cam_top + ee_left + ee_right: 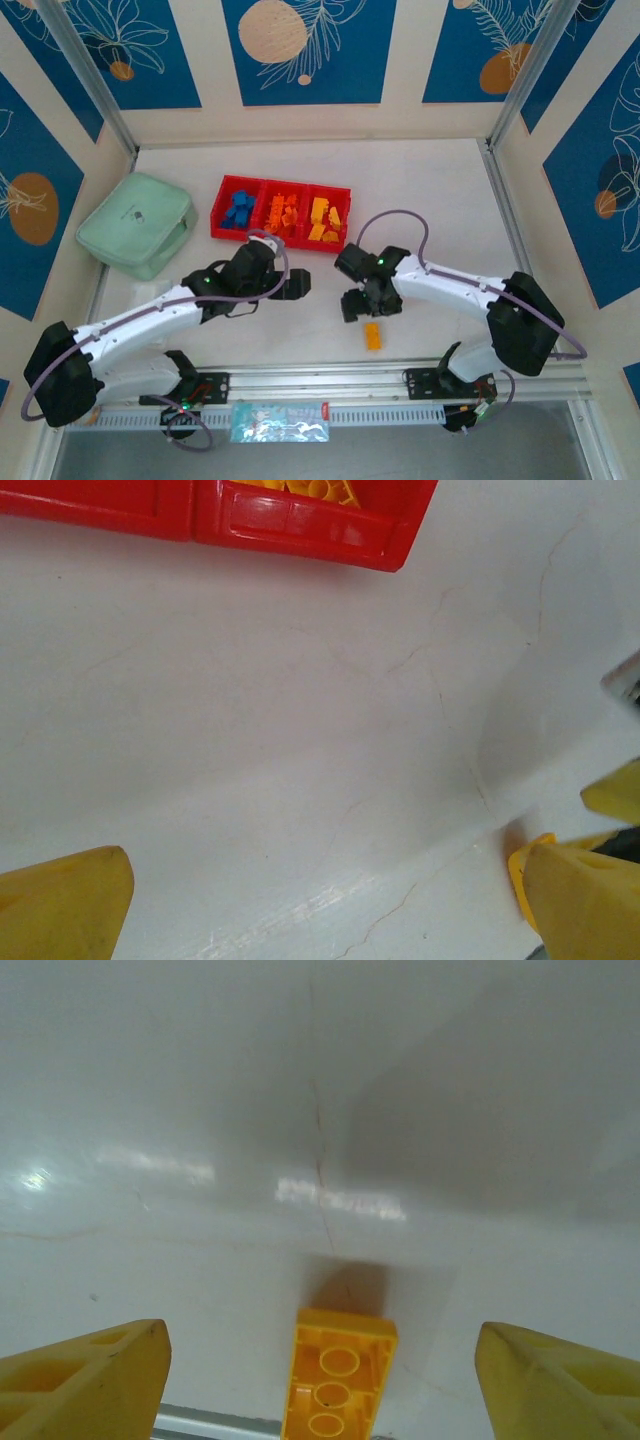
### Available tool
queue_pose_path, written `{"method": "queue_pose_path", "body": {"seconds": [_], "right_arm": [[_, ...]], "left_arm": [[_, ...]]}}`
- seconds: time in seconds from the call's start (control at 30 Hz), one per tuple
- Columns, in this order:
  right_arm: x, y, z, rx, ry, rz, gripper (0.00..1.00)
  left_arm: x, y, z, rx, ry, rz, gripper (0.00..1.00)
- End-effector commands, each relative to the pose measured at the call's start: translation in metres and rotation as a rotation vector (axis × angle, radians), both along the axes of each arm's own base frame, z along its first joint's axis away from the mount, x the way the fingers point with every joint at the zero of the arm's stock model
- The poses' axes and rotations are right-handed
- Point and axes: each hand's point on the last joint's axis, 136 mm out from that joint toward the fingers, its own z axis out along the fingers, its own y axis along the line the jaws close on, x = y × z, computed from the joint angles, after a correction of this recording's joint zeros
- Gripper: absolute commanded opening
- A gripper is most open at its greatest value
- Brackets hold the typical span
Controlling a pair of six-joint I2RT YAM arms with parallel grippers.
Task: Sort the legos into containers by color
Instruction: Pick up the lego from the bottom-center of the table.
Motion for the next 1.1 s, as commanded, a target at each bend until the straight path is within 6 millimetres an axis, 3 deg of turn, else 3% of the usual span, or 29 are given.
{"method": "queue_pose_path", "body": {"seconds": [0.0, 0.23, 0.63, 0.77, 0.9, 1.07], "right_arm": [[-0.019, 0.006, -0.014, 0.000, 0.047, -0.041, 0.81], [-0.033, -0.002, -0.036, -0.066, 0.083, -0.082, 0.77], [-0.025, 0.005, -0.026, -0.028, 0.051, -0.063, 0.42], [-0.011, 0.015, -0.004, 0.015, 0.002, -0.031, 0.34], [0.015, 0.034, 0.030, 0.090, -0.069, 0.009, 0.34], [0.075, 0.059, 0.073, 0.182, -0.169, 0.001, 0.34]], "left_arm": [[0.003, -0.001, -0.001, -0.010, -0.010, 0.043, 0.99], [-0.001, -0.001, -0.009, -0.010, 0.009, 0.049, 0.99], [-0.001, 0.000, -0.009, 0.004, 0.001, 0.047, 0.99], [0.001, 0.001, -0.002, 0.011, -0.013, 0.041, 0.99], [0.003, 0.005, 0.009, 0.031, -0.042, 0.037, 0.99], [0.011, 0.025, 0.023, 0.095, -0.080, 0.066, 0.99]]}}
